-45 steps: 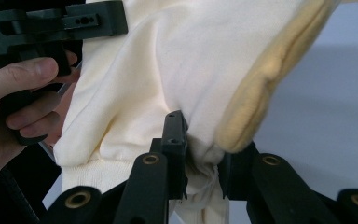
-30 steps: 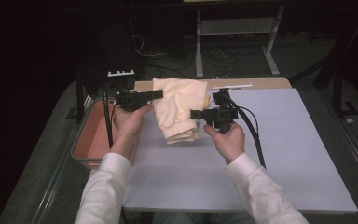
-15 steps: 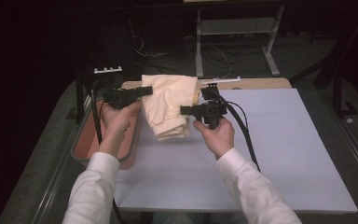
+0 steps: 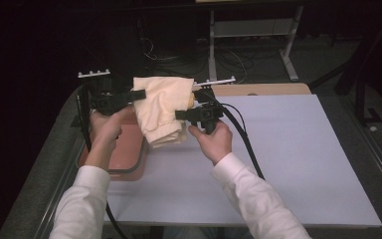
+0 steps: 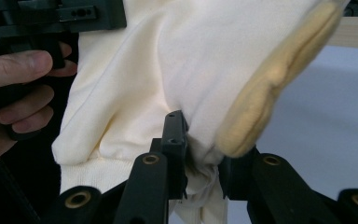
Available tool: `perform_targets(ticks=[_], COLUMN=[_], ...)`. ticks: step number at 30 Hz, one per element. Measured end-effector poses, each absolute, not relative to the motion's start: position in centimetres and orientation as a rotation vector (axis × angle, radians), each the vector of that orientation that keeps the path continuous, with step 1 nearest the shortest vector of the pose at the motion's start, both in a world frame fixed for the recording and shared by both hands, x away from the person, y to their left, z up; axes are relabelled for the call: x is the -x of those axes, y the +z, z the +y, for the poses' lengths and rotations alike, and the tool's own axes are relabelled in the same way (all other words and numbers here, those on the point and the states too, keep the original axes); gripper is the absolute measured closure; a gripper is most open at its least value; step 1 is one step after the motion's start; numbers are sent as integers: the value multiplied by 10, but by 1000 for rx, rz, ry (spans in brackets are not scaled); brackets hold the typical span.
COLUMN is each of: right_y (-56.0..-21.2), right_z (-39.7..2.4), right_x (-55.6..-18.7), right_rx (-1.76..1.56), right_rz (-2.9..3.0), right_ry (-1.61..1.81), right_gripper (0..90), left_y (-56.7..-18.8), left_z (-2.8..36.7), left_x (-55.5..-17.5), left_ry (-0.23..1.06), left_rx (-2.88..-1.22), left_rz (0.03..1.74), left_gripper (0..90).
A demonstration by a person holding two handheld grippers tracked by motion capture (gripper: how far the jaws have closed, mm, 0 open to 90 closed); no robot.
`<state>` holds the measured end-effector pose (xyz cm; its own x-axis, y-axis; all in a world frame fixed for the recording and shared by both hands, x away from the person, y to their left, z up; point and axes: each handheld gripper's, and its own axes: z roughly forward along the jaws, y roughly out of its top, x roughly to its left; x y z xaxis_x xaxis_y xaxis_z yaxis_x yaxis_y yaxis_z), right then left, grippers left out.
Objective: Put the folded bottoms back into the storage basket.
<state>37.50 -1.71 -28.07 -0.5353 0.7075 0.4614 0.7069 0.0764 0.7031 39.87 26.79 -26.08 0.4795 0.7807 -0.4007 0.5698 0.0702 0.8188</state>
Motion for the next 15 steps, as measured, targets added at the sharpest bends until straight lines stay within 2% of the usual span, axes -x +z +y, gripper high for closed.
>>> perform_targets(ticks=[15], right_y=[-266], right_z=[20], right_x=[-377], right_rx=[-1419], right_rz=[2312], right_ry=[1530], right_gripper=[738], left_y=[-244], left_z=[304], left_x=[-392], left_ry=[281], left_rx=[-1573], left_rz=[1203], left_gripper=[710])
